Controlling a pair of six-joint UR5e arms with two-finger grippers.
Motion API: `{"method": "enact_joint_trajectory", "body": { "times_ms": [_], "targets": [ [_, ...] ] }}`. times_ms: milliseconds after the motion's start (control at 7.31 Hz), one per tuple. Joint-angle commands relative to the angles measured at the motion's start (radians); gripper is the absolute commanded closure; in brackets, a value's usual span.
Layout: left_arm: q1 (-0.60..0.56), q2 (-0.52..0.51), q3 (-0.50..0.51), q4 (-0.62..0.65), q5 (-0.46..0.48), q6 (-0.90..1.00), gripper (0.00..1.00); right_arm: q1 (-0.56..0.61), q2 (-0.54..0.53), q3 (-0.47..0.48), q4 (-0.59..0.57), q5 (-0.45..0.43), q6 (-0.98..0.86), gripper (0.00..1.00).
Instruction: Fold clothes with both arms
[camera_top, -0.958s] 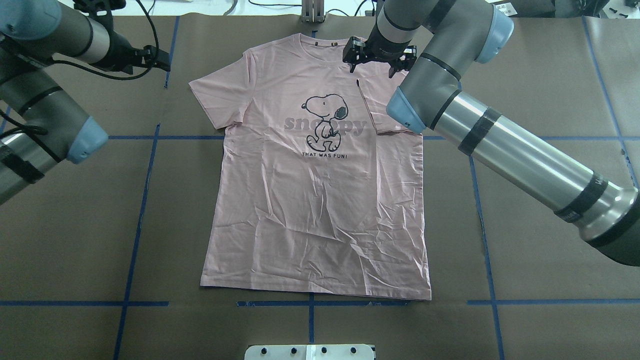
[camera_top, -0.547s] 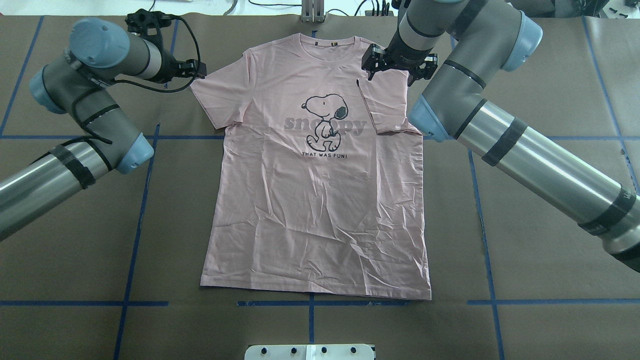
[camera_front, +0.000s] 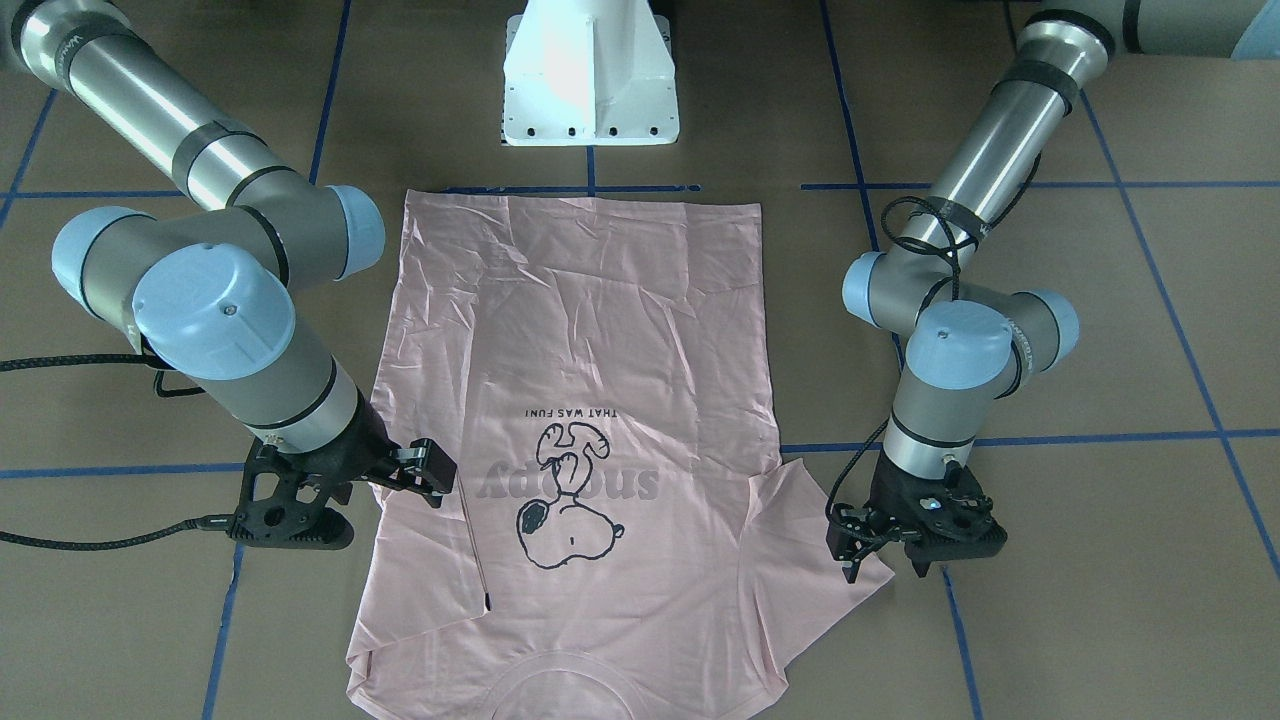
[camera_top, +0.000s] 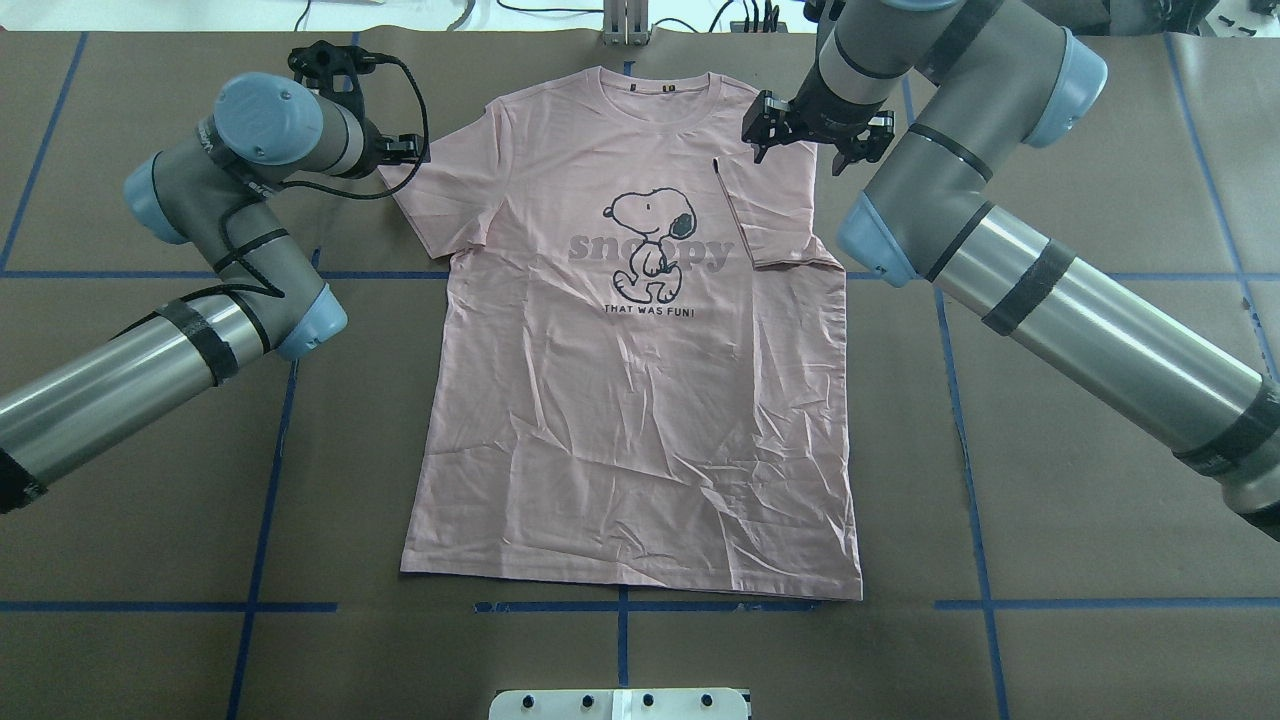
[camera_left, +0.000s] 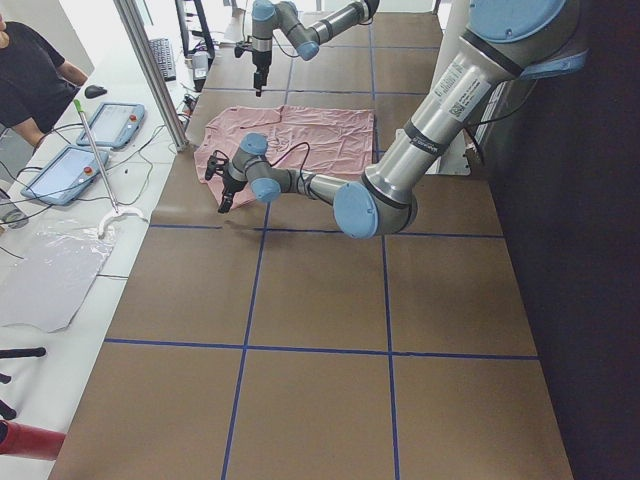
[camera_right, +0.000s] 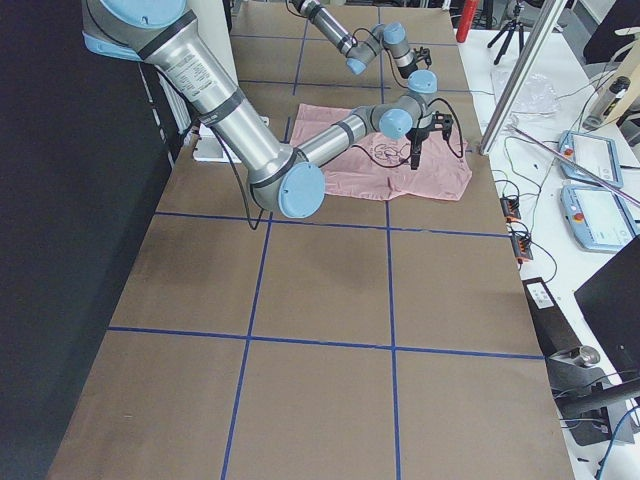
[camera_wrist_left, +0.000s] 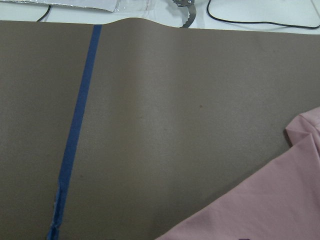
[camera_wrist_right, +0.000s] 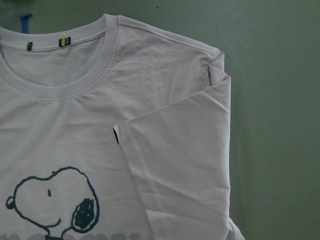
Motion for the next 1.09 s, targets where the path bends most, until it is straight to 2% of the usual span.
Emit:
{"method": "enact_joint_trajectory", "body": {
  "times_ms": [0, 137, 410, 547, 684, 821, 958],
  "targets": [
    [0.002, -0.002, 0.024, -0.003, 0.005, 0.002, 0.15, 0.002, -0.004, 0.0, 0.0, 0.0, 0.001, 0.0],
    [0.003, -0.004, 0.029, -0.015, 0.005, 0.002, 0.17, 0.002, -0.004, 0.002, 0.001, 0.002, 0.001, 0.0],
    [0.008, -0.005, 0.035, -0.015, 0.005, 0.002, 0.28, 0.002, -0.01, 0.002, 0.001, 0.002, -0.001, 0.0],
    [0.011, -0.005, 0.035, -0.013, 0.003, 0.002, 0.4, 0.002, -0.01, 0.002, 0.001, 0.002, 0.001, 0.0],
    [0.011, -0.007, 0.035, -0.013, 0.003, 0.002, 0.6, 0.002, -0.01, 0.002, 0.001, 0.002, 0.001, 0.0],
    [0.011, -0.007, 0.033, -0.012, 0.0, 0.002, 0.88, 0.002, -0.01, 0.002, 0.0, 0.002, 0.001, 0.0],
    [0.011, -0.01, 0.024, -0.012, -0.003, 0.003, 1.0, 0.002, -0.01, 0.002, 0.001, 0.002, -0.001, 0.0]
  ]
}}
